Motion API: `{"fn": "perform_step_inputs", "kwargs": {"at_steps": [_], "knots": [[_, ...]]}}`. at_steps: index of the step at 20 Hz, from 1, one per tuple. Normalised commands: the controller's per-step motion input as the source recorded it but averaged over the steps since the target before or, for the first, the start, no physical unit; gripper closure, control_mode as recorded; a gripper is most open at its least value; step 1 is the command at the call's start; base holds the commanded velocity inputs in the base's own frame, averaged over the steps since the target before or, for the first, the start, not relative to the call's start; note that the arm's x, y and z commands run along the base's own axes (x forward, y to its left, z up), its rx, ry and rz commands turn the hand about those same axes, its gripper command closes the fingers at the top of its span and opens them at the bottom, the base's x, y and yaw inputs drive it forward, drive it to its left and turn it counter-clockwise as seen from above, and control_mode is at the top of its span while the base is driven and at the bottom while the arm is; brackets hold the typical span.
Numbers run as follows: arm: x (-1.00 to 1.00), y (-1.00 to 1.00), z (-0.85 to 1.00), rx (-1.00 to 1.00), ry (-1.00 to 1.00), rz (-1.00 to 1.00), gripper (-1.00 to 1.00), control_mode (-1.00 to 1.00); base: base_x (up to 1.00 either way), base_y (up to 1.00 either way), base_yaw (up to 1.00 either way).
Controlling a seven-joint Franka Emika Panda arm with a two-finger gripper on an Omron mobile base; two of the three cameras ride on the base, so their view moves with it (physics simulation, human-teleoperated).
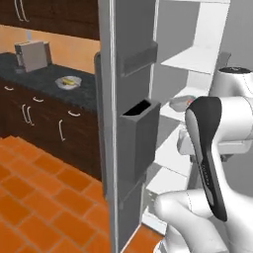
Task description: Take the meat container that has the shrimp and place it on the second highest rack of the freezer. Then take the vegetable container that has the cucumber and mushroom and place it on the highest rack of the freezer.
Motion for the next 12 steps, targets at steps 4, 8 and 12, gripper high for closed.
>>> {"fn": "perform_step_inputs", "kwargs": {"at_steps": [4,8,12], "knots": [[0.00,0.00,0.00,0.00,0.00,0.00,-1.00,1.00,-0.18,0.14,1.00],[0.00,0.00,0.00,0.00,0.00,0.00,-1.00,1.00,-0.06,0.11,0.98],[0.00,0.00,0.00,0.00,0.00,0.00,-1.00,1.00,0.00,0.24,0.83]]}}
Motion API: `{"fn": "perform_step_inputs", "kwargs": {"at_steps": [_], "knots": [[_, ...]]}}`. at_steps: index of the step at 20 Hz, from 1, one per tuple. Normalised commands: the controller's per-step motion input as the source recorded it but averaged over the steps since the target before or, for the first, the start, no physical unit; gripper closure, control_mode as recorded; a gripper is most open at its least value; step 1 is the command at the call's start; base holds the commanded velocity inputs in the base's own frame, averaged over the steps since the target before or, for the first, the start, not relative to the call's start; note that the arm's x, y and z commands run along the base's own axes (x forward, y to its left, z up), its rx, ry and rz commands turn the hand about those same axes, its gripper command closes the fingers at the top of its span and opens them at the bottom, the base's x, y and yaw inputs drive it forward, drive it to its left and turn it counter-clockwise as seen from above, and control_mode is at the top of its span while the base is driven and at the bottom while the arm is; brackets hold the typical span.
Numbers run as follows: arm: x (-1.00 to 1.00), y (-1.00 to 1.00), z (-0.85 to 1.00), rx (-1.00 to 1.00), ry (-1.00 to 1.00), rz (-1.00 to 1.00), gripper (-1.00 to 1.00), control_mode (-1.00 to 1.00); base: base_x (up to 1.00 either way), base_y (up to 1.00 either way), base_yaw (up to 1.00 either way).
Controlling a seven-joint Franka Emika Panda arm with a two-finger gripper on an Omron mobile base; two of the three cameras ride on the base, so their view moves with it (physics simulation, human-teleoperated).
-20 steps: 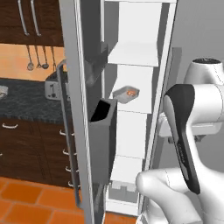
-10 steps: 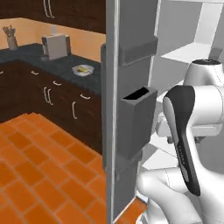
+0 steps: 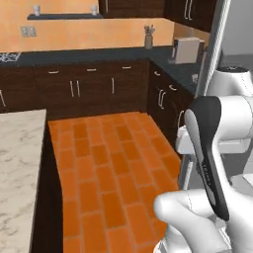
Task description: Take the meat container that has the shrimp and place it on the second highest rack of the freezer. Then take the vegetable container that has the cucumber and mushroom and place it on the highest rack of the freezer.
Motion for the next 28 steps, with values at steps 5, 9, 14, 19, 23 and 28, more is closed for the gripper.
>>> {"fn": "perform_step_inputs", "kwargs": {"at_steps": [5,9,14,19,23,28], "knots": [[0.00,0.00,0.00,0.00,0.00,0.00,-1.00,1.00,0.46,0.37,0.40],[0.00,0.00,0.00,0.00,0.00,0.00,-1.00,1.00,0.99,0.43,-0.02],[0.00,0.00,0.00,0.00,0.00,0.00,-1.00,1.00,1.00,0.35,-0.13],[0.00,0.00,0.00,0.00,0.00,0.00,-1.00,1.00,1.00,0.01,-0.20],[0.00,0.00,0.00,0.00,0.00,0.00,-1.00,1.00,1.00,0.00,-0.27],[0.00,0.00,0.00,0.00,0.00,0.00,-1.00,1.00,1.00,0.01,-0.40]]}}
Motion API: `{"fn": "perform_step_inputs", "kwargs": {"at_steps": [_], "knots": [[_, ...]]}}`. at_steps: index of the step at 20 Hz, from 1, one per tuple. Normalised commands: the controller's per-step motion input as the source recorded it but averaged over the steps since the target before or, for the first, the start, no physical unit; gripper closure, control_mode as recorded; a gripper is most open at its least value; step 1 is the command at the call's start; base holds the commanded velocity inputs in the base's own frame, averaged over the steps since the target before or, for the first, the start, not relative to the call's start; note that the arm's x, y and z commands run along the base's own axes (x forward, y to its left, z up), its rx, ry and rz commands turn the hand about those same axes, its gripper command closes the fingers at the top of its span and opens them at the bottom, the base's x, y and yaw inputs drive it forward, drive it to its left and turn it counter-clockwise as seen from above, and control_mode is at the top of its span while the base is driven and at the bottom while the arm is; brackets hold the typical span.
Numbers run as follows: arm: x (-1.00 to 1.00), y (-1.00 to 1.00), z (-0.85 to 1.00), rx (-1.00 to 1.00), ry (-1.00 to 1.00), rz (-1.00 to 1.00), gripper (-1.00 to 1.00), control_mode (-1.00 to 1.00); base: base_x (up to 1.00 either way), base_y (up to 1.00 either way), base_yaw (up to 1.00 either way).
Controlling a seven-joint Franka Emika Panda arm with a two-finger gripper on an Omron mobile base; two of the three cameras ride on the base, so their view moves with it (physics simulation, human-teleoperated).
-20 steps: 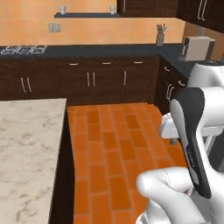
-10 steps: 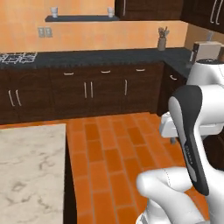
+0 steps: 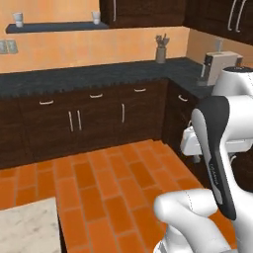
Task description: Take the meat container that has the shrimp and place it on the second highest rack of the freezer. Then take the vegetable container that has the cucumber and mushroom and place it on the highest rack of the freezer.
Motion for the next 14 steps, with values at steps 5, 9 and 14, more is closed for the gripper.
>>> {"fn": "perform_step_inputs", "kwargs": {"at_steps": [5,9,14], "knots": [[0.00,0.00,0.00,0.00,0.00,0.00,-1.00,1.00,1.00,0.11,-0.45],[0.00,0.00,0.00,0.00,0.00,0.00,-1.00,1.00,0.86,0.14,-0.58],[0.00,0.00,0.00,0.00,0.00,0.00,-1.00,1.00,0.60,0.28,-0.70]]}}
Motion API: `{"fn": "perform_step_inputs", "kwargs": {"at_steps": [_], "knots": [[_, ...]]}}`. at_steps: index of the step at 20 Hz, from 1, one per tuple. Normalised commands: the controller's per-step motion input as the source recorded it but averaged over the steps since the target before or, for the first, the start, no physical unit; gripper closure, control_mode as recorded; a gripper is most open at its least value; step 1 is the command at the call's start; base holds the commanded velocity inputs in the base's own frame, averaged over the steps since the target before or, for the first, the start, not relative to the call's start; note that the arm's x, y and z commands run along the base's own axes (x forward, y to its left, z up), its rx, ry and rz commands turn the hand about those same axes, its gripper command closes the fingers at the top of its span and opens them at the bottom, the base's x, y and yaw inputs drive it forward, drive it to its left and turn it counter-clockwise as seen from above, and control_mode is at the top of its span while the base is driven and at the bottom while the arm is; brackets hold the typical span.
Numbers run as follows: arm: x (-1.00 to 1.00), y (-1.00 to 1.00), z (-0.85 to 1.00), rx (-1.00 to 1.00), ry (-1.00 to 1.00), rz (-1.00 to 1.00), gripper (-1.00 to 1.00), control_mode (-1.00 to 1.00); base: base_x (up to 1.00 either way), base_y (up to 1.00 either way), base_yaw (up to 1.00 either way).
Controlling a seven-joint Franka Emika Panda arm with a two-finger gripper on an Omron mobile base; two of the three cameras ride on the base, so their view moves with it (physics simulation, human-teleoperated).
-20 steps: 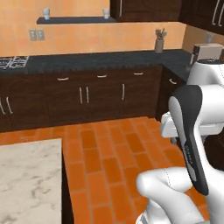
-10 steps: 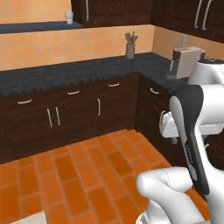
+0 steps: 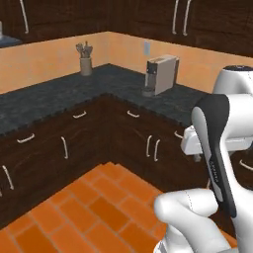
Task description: Take the meat container that has the shrimp and place it on the second highest rack of the freezer. Then take the vegetable container that has the cucumber and mushroom and place it on the highest rack of the freezer.
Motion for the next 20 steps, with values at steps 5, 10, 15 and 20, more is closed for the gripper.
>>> {"fn": "perform_step_inputs", "kwargs": {"at_steps": [5,10,15,20], "knots": [[0.00,0.00,0.00,0.00,0.00,0.00,-1.00,1.00,0.41,0.43,-0.78],[0.00,0.00,0.00,0.00,0.00,0.00,-1.00,1.00,0.48,0.50,-0.77],[0.00,0.00,0.00,0.00,0.00,0.00,-1.00,1.00,0.84,0.57,-0.60],[0.00,0.00,0.00,0.00,0.00,0.00,-1.00,1.00,0.73,0.46,-0.37]]}}
